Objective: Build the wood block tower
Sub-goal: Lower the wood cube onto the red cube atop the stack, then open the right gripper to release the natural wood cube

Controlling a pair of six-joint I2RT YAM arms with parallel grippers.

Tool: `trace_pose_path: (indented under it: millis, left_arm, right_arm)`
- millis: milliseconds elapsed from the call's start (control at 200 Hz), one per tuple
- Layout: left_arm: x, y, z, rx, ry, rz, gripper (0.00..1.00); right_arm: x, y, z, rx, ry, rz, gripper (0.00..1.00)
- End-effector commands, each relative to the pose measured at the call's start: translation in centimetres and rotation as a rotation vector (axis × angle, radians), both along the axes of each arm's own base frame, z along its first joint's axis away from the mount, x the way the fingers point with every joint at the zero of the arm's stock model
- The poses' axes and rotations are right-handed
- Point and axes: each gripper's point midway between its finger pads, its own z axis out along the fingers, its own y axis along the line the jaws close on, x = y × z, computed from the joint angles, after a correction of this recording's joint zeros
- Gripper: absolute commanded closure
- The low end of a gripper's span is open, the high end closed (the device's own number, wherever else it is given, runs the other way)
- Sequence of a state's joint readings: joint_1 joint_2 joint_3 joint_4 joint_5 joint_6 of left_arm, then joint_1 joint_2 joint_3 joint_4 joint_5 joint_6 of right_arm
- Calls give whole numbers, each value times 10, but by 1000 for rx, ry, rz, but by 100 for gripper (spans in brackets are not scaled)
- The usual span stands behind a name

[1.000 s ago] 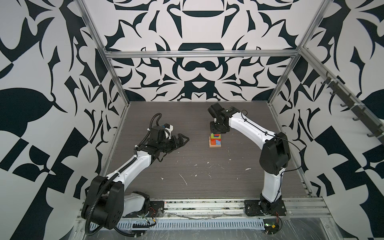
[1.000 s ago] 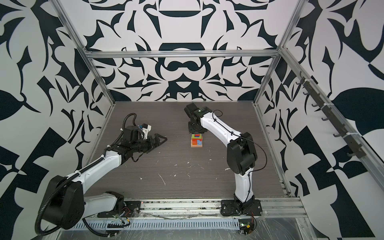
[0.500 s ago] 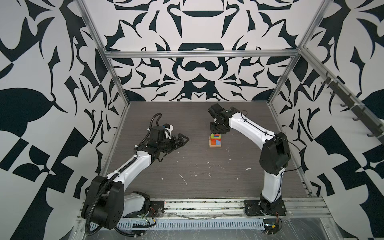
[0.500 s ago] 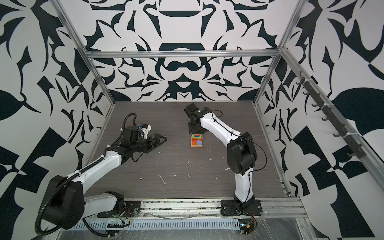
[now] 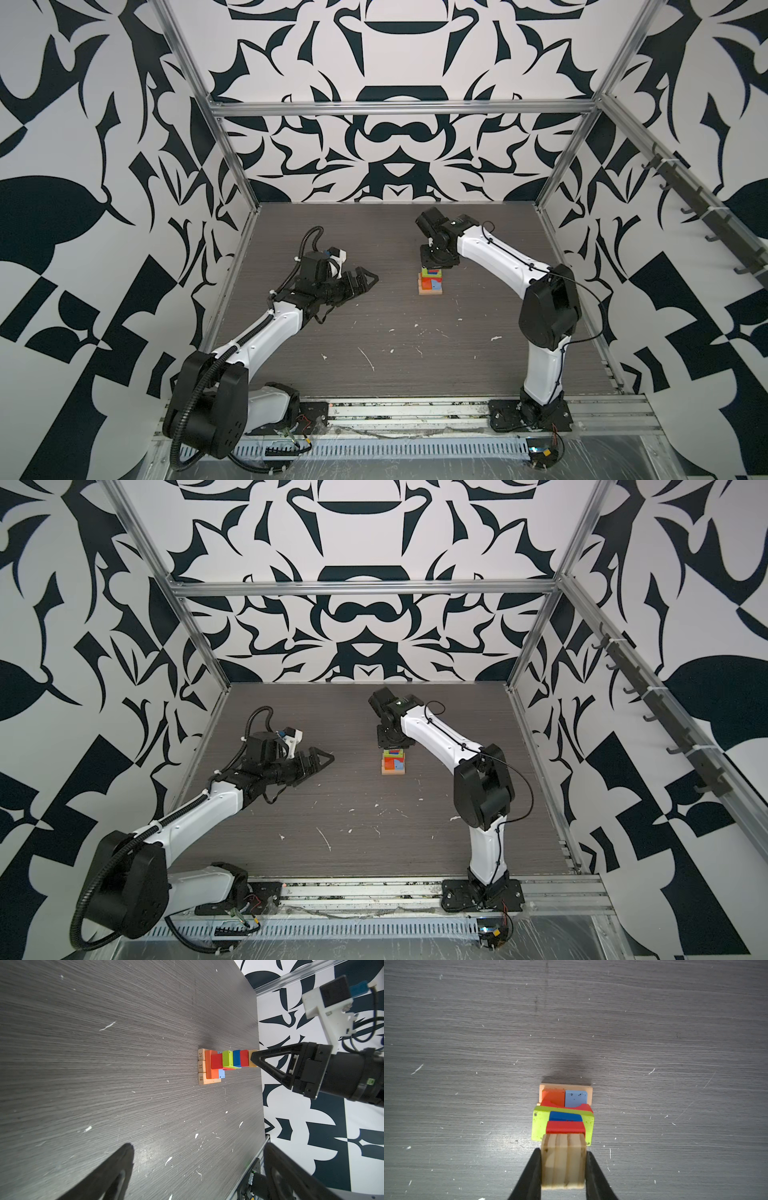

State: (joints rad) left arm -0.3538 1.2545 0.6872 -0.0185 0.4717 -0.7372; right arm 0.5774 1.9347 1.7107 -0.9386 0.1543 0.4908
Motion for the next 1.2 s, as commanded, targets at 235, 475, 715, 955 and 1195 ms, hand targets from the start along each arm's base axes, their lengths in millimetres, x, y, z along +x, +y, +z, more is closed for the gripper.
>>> trace_pose_path:
  millis: [235,475,715,955,1195]
  left_arm:
    - [3,-2,5,-10,-19,-3,1]
    - [2,-2,5,-11,-17,-2,0]
    - [1,-2,5,-8,-17,-3,0]
    - [2,-2,5,-9,-18,-3,0]
    - [3,-3,6,-11,-16,-5,1]
  right_arm:
    - [3,-4,5,-9,-18,-14,65]
    - [3,-2,7,4,-21,-10,59]
    - [4,-1,12,9,-29,-3,55]
    - [-6,-1,30,47,-68,66,38]
    - [-19,1,34,68,-63,158,37]
